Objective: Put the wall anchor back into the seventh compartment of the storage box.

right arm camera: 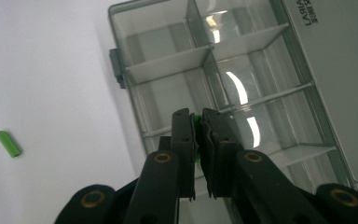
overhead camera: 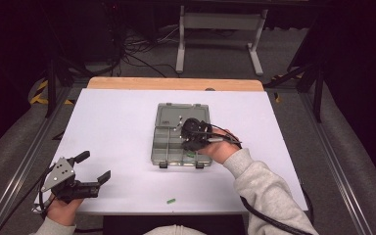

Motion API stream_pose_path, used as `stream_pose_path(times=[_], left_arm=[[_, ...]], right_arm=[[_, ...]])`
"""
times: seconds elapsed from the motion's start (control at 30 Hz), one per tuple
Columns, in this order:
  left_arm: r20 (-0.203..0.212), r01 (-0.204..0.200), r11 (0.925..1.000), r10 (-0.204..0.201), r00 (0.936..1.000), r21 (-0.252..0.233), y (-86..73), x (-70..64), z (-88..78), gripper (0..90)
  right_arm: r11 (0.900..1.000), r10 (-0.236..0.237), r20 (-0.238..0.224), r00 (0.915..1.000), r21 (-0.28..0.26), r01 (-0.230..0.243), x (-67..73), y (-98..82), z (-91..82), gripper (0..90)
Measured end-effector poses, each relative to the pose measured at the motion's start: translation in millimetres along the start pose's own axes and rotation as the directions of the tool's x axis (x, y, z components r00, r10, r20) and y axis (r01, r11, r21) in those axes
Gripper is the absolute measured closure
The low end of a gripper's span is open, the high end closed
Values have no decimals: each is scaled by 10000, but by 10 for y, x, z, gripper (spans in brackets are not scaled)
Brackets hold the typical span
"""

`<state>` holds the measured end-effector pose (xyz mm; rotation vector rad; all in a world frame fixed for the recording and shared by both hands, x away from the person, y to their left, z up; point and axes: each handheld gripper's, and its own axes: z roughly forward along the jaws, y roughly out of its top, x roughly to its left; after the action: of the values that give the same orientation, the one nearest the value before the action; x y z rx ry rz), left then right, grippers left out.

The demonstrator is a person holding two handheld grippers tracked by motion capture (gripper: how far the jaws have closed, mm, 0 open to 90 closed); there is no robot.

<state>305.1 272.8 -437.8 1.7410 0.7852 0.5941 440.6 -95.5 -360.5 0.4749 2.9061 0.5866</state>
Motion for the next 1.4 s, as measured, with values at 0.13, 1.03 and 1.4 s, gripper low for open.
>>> stream_pose_path(times=[0.13, 1.03, 1.4], left_arm=[[29, 14, 10000, -15, 10000, 26, -2, 6, -1, 28], [34, 1, 10000, -2, 10000, 44, -3, 6, 0, 28], [46, 36, 9999, -37, 10000, 104, -2, 6, 0, 29]], right_arm=[[9997, 151, 160, 9998, 177, -154, -79, -22, 40, 837], [9967, 387, 262, 9989, 705, -404, -194, -120, 280, 836], [9942, 413, 206, 9989, 988, -432, -183, -164, 401, 836]])
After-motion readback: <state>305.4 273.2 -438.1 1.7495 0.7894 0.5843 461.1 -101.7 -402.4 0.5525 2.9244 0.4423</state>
